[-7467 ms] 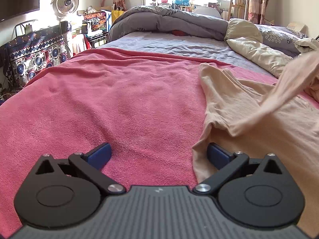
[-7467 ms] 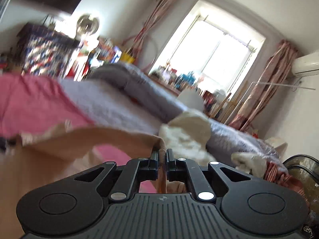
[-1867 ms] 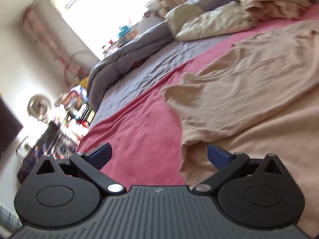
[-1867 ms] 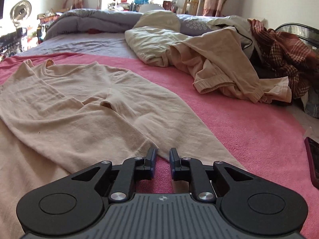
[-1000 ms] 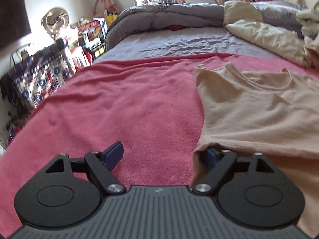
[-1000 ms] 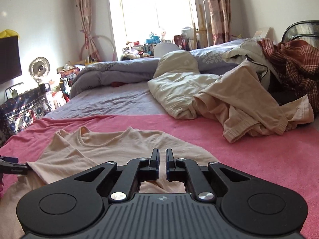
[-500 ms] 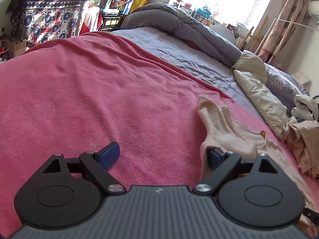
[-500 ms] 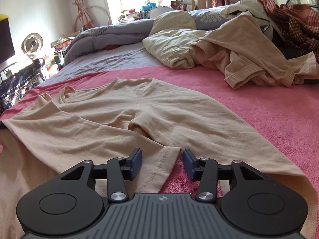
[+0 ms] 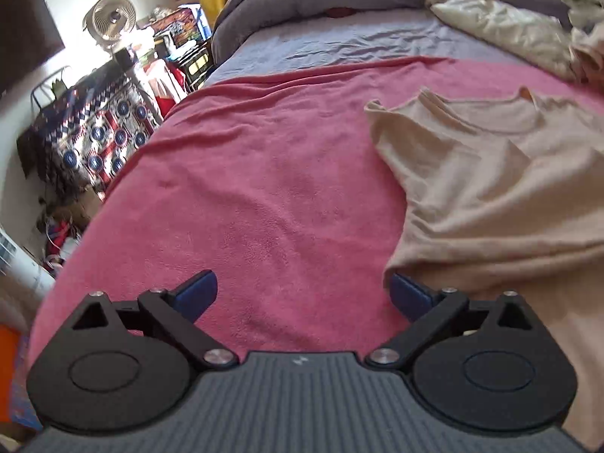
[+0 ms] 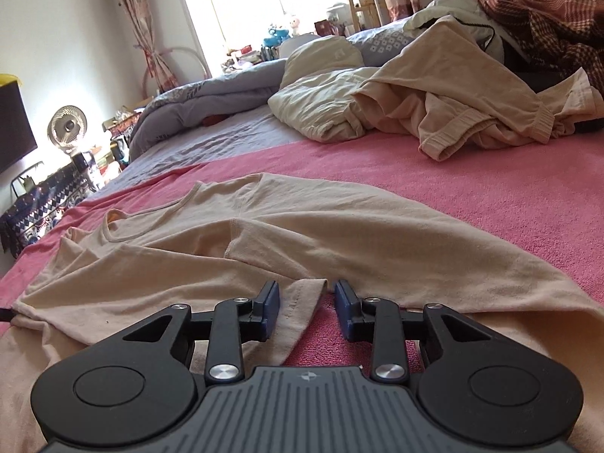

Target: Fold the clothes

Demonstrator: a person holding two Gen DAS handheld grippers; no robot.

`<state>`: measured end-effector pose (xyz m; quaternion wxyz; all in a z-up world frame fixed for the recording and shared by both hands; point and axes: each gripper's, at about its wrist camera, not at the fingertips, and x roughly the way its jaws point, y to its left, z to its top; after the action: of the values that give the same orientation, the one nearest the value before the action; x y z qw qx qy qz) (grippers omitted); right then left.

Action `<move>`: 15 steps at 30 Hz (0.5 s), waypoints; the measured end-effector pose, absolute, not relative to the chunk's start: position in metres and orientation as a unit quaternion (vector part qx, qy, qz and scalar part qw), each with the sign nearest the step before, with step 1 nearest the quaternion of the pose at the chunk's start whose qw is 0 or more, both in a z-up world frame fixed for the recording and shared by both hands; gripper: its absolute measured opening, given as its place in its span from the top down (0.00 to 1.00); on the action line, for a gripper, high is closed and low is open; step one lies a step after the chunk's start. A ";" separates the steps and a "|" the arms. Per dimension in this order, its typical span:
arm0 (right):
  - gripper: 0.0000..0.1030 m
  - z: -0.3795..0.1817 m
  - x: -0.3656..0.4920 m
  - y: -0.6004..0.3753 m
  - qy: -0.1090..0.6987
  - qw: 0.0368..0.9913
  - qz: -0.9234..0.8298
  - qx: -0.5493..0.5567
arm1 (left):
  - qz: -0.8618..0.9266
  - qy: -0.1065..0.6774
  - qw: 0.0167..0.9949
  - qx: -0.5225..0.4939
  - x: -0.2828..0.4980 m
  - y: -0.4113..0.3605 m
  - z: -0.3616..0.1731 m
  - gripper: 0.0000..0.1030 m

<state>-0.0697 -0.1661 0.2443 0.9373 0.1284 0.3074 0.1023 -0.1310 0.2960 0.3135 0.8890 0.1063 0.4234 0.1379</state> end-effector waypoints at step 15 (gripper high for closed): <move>0.25 0.314 0.009 -0.143 0.234 0.954 0.184 -0.036 | 0.007 0.358 0.933 0.046 0.008 0.318 0.327 0.02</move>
<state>0.0089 -0.1429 0.3141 0.9539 -0.0355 0.2343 0.1840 0.0079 0.3184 0.3272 0.9327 0.0460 0.3576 0.0068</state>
